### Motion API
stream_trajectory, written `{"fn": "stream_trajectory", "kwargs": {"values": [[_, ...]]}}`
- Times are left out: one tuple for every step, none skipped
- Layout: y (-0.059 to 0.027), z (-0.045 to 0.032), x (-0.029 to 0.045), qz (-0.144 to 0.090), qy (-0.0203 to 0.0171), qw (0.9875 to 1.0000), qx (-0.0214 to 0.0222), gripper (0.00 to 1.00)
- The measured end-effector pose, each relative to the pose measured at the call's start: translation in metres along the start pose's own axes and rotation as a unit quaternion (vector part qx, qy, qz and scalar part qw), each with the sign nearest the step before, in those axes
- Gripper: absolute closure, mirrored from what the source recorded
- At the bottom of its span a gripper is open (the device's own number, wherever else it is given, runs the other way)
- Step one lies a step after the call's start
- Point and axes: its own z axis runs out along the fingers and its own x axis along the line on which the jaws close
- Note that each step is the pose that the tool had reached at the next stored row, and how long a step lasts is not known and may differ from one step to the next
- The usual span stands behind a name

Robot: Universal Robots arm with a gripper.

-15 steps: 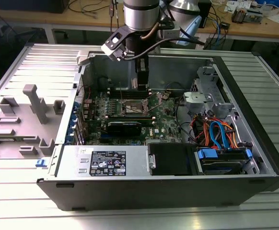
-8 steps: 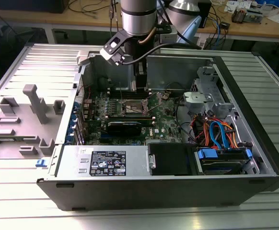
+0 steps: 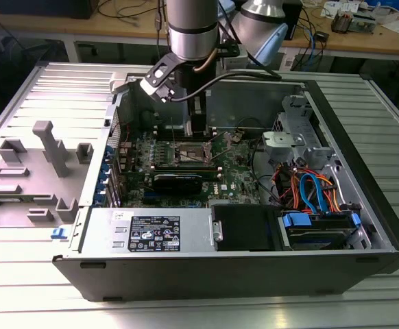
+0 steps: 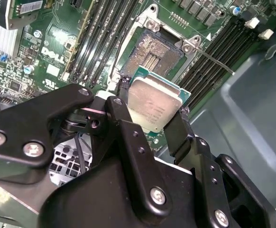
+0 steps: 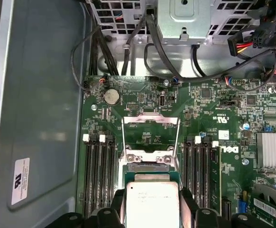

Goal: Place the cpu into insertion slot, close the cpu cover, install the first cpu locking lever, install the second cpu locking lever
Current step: 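Place the cpu into insertion slot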

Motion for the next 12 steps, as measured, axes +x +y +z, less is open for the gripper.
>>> {"fn": "stream_trajectory", "kwargs": {"values": [[-0.0006, 0.0024, 0.0000, 0.000, 0.0000, 1.0000, -0.0017, 0.45], [-0.0008, 0.0038, -0.0001, 0.000, 0.0000, 1.0000, -0.0026, 0.45], [-0.0011, 0.0052, -0.0001, 0.000, -0.0001, 1.0000, -0.0032, 0.45], [-0.0020, 0.0078, -0.0001, 0.000, 0.0000, 1.0000, -0.0039, 0.45], [-0.0025, 0.0094, -0.0001, 0.000, -0.0001, 1.0000, -0.0041, 0.45], [-0.0031, 0.0111, -0.0002, 0.000, -0.0001, 1.0000, -0.0041, 0.45], [-0.0039, 0.0145, -0.0002, 0.000, -0.0001, 1.0000, -0.0042, 0.45], [-0.0048, 0.0190, -0.0003, 0.000, -0.0001, 1.0000, -0.0042, 0.45], [-0.0054, 0.0229, -0.0003, 0.001, -0.0002, 1.0000, -0.0042, 0.45], [-0.0058, 0.0257, -0.0002, 0.003, -0.0004, 1.0000, -0.0042, 0.45], [-0.0061, 0.0273, 0.0000, 0.004, -0.0005, 1.0000, -0.0043, 0.45], [-0.0065, 0.0295, 0.0002, 0.005, -0.0006, 1.0000, -0.0043, 0.45]]}}
